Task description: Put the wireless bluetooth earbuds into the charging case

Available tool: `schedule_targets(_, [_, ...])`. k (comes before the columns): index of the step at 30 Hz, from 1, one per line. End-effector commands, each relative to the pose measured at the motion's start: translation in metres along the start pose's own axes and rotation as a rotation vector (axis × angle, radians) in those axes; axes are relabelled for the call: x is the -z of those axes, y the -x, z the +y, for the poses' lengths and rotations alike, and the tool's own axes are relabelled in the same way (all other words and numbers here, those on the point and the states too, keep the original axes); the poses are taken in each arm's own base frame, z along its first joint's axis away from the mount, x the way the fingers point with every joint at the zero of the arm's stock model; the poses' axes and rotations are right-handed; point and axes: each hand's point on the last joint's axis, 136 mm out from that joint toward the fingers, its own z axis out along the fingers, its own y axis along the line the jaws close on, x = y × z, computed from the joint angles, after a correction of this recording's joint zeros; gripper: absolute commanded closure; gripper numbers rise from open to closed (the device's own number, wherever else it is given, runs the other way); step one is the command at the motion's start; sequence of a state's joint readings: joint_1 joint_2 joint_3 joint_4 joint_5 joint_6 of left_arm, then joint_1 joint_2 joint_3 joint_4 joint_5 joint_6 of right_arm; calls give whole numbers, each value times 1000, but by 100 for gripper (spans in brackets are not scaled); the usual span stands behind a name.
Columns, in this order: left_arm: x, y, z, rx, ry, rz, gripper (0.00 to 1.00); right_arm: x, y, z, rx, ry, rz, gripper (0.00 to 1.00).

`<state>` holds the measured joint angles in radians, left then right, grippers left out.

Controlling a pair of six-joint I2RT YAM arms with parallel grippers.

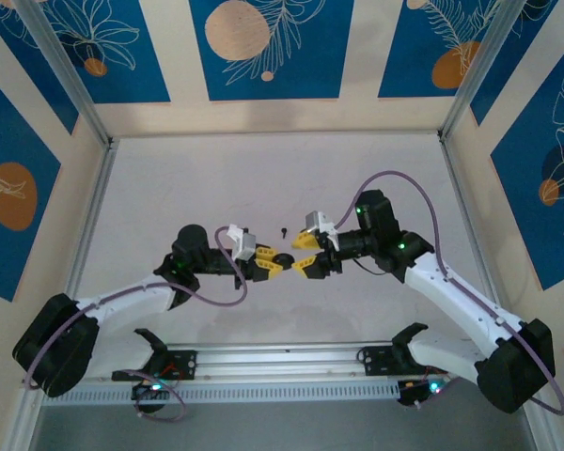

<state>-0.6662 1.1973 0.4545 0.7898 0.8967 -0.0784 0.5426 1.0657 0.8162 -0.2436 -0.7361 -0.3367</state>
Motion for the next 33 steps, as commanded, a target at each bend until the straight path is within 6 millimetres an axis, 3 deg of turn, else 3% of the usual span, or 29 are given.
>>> schedule_targets(1, [-1,17,-11,-33,-54,-74,90,-2,13,9,-4,96,-60,47])
schedule_targets(6, [-1,22,-9,-35,-41,-96,89,-5,14,6,-19,112,-52,55])
schedule_targets(10, [-2,23,-8,-32,-42,-102,89,-6,14,5,-21,114,-50,76])
schedule_targets(14, [-2,20,-7,-21,-35,-94,81,-3,15,6,-12,102,-38,85])
schedule_targets(18, [-2,10,-4,-23,-14,-46,66,1,7,4,-4,46,44,87])
schedule_targets(26, [-2,-20,-4,-42,15,151,54,-2,-30,0,50,-74,372,87])
schedule_targets(33, [-1,-23,-8,-37,4,175,53,-18,-36,3,52,-25,447,87])
